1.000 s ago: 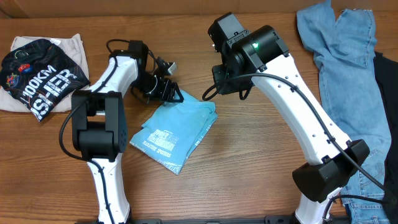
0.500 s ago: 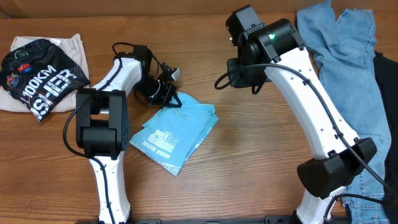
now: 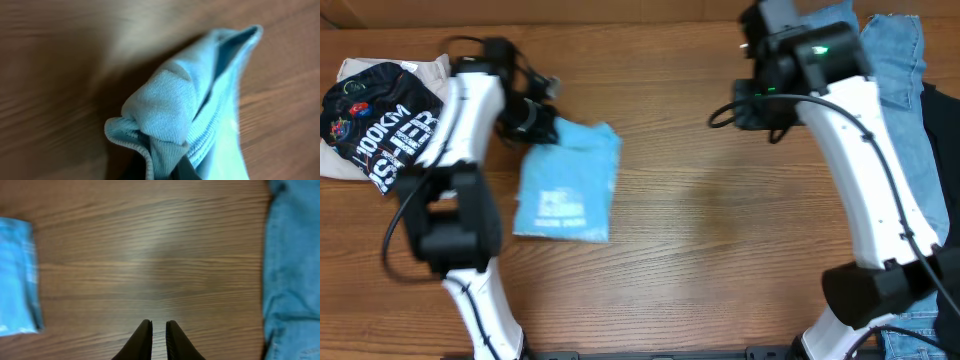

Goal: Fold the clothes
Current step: 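Carry the bundle with the left gripper to the upper-left cloth pile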

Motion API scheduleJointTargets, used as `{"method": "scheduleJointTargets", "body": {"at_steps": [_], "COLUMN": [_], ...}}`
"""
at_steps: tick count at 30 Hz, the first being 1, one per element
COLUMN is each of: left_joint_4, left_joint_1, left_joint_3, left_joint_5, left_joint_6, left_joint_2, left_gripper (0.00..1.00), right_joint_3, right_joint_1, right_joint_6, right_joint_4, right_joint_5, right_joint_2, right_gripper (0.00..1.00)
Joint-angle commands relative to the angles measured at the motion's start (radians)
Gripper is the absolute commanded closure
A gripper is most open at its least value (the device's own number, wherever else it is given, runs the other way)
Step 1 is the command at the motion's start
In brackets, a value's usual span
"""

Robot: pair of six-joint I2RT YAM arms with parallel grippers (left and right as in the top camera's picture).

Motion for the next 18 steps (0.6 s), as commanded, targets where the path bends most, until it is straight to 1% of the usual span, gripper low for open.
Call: {"method": "scheduleJointTargets", "body": {"at_steps": [1, 5, 8, 14, 18], "left_joint_4": [-0.006, -0.011, 0.01, 0.103, 0.193], "left_joint_1": [0.074, 0.154, 0.203, 0.278, 0.298], "left_joint_3": [0.037, 0.037, 0.037, 0.037, 0.038], "left_joint_5": [-0.121, -0.195, -0.231, -0.23, -0.232], "left_joint_6": [-0.06, -0.061, -0.056, -0.046, -0.042], "left_joint_2": [-0.15, -0.228, -0.254, -0.257, -0.257], "left_gripper": [0.96, 0.96, 0.96, 0.95, 0.94], "right_joint_3": [0.026, 0.026, 0.026, 0.026, 0.026], "right_joint_1": [-0.062, -0.121, -0.138, -0.138, -0.138], "right_joint_6": [-0.012, -0.024, -0.034, -0.032, -0.032], "right_joint_4": [-0.008, -0.02, -0.03, -0.05, -0.058], "right_joint_5": [0.023, 0.022, 0.022, 0.022, 0.021], "right_joint_2": [-0.064, -0.096, -0.112, -0.122, -0.122], "right_gripper": [0.86, 0.86, 0.86, 0.86, 0.87]}}
